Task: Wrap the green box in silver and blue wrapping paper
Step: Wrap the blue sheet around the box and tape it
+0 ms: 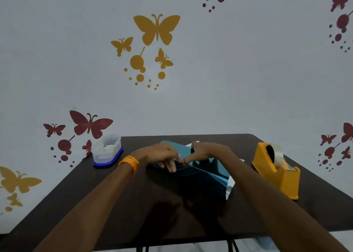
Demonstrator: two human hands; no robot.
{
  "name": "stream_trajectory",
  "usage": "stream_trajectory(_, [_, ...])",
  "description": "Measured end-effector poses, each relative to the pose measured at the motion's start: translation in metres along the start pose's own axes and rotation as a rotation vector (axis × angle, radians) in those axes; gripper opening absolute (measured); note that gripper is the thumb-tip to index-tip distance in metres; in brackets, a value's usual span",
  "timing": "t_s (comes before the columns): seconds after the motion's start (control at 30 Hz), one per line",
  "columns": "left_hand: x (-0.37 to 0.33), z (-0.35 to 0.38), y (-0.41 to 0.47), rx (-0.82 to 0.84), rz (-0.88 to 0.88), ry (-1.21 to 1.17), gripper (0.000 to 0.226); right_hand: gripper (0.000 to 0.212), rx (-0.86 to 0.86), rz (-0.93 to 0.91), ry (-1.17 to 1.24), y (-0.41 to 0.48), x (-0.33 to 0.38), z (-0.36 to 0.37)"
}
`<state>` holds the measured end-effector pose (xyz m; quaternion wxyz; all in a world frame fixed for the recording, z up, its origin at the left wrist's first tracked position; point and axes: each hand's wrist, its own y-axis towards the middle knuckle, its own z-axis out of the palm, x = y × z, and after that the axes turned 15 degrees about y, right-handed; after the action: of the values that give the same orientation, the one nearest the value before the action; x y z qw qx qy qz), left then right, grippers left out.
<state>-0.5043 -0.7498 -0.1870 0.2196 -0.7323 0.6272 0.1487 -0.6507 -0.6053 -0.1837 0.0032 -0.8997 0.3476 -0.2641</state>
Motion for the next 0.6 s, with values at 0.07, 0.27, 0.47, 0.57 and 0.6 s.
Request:
stream_trajectory(0.07, [0.002, -0.005, 0.001, -0.283, 0.02, -0.001, 0.023, 0.084, 0.127, -0.048, 0.013, -0.005, -0.003, -0.006])
stream_trajectory(0.27, [0.009, -0.002, 0.032, -0.521, 0.009, 0.207, 0.013, 0.064, 0.204, -0.212, 0.303, 0.0, -0.026, -0.023])
stream_trajectory(0.47, [0.048, -0.005, 0.084, -0.297, -0.19, 0.503, 0.033, 0.031, -0.105, -0.182, 0.139, 0.054, -0.054, -0.018])
stream_trajectory(0.57, [0.066, -0.008, 0.094, -0.121, -0.309, 0.617, 0.043, 0.038, -0.06, -0.15, 0.073, 0.092, -0.053, -0.012])
stream_trajectory(0.6, [0.072, -0.008, 0.095, -0.061, -0.35, 0.626, 0.047, 0.043, -0.026, -0.135, 0.042, 0.106, -0.05, -0.011])
